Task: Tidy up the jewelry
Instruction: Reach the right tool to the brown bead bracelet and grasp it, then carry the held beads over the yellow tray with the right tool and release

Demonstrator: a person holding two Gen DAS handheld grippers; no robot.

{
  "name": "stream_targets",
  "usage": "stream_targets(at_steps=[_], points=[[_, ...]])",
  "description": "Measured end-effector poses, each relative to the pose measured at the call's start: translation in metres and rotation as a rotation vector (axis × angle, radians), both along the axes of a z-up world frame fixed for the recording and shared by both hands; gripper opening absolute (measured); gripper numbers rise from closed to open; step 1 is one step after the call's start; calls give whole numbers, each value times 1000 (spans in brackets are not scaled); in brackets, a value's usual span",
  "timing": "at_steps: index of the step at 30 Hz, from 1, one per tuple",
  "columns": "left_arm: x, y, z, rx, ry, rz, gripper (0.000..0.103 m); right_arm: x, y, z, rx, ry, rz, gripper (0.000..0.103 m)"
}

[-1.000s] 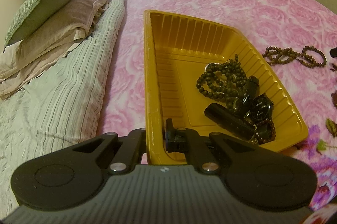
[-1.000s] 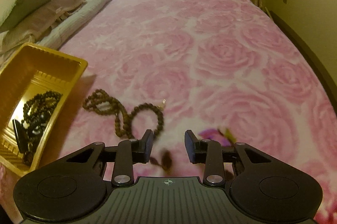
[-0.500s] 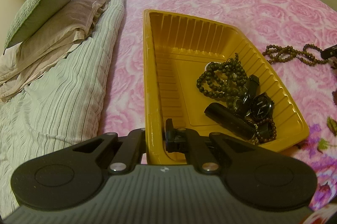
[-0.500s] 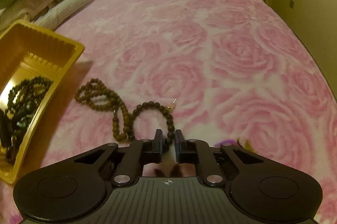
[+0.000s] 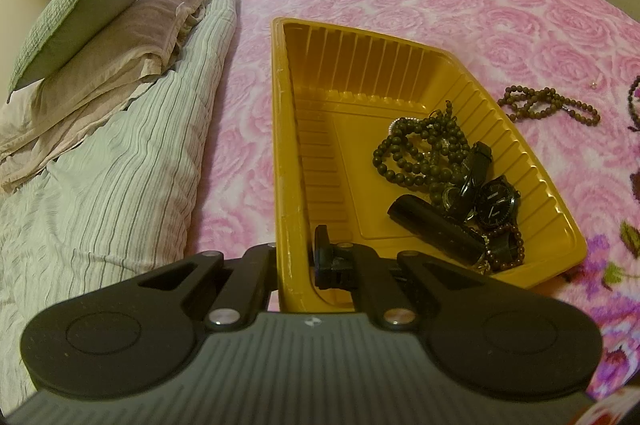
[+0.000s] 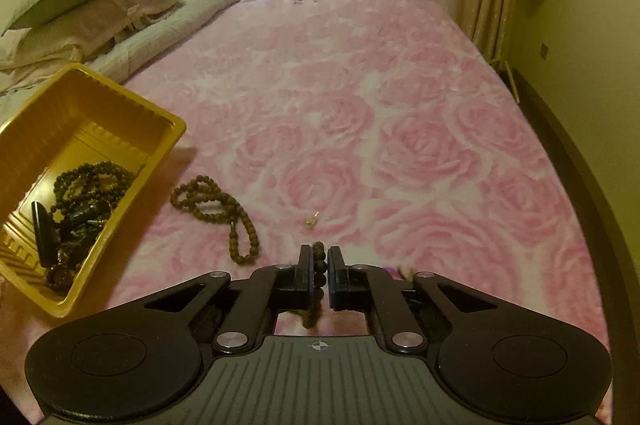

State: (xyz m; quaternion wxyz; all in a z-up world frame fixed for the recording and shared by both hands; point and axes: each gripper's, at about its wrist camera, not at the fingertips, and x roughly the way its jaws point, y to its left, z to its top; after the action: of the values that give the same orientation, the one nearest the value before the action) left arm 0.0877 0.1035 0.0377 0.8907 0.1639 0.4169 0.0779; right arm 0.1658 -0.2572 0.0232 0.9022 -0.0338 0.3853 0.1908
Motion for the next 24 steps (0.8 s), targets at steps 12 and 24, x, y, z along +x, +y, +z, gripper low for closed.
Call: stream_targets(at_steps=[12,24], points=[[-1,1,1,-2,-3,-1,3,-11,28,19,14,-38,79,7],[-1,1,0,-5,-4,0,3,-17,96,51,118,-42,268,7]])
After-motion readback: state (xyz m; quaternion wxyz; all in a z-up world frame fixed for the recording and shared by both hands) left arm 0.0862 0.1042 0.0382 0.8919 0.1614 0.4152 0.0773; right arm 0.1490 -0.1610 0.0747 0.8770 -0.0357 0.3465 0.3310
